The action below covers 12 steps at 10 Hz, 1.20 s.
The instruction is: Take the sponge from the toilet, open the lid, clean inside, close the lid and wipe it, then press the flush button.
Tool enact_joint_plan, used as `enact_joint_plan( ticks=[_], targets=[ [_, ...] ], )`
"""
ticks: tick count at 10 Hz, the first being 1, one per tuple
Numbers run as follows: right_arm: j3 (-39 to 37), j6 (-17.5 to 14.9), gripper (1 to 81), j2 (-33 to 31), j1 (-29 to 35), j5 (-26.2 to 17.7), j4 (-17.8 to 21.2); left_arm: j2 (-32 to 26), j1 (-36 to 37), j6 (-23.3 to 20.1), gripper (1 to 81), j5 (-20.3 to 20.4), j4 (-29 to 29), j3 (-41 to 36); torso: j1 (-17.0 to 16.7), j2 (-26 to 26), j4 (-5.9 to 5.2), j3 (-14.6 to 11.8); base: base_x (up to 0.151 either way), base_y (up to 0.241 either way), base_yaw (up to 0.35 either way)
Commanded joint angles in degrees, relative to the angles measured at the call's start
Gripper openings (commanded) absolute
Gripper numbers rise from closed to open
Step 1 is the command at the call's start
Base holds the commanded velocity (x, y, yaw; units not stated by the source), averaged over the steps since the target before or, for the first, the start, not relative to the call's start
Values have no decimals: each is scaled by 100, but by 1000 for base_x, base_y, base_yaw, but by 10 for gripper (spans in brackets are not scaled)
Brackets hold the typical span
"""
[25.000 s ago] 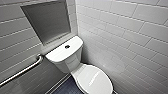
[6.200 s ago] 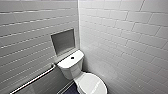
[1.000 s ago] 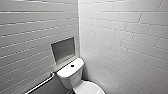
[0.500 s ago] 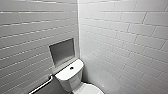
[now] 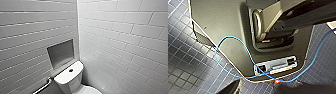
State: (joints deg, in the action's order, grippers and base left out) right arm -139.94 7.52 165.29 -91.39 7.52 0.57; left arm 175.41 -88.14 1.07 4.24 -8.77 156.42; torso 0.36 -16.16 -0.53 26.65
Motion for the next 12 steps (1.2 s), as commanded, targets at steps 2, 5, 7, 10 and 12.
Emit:
enact_joint_plan(
  ticks=[2, 5, 7, 10, 12],
  targets=[
    [38, -14, 10, -29, 99, -365, -40, 12, 99, -55, 811, -354, -11, -59, -2, 0, 0, 0, 92, 0, 0],
    [38, -14, 10, -29, 90, -365, -40, 21, 99, -55, 811, -363, -11, -59, 0, 0, 0, 0, 62, 0, 0],
    [187, -14, 10, -125, 64, -365, -84, -23, 82, -63, 811, -363, -11, -111, 7, 5, 0, 0, 0, 0, 0],
    [1235, -14, 10, -859, 20, -139, -66, -766, 46, -55, 811, -354, -11, -1186, 0, 2, 0, 0, 0, 0, 0],
    [1892, -14, 10, -1303, -7, 4, -66, -1429, 38, -37, 811, -310, 42, -2045, 0, 2, 0, 0, 0, 0, 0]
  ],
)
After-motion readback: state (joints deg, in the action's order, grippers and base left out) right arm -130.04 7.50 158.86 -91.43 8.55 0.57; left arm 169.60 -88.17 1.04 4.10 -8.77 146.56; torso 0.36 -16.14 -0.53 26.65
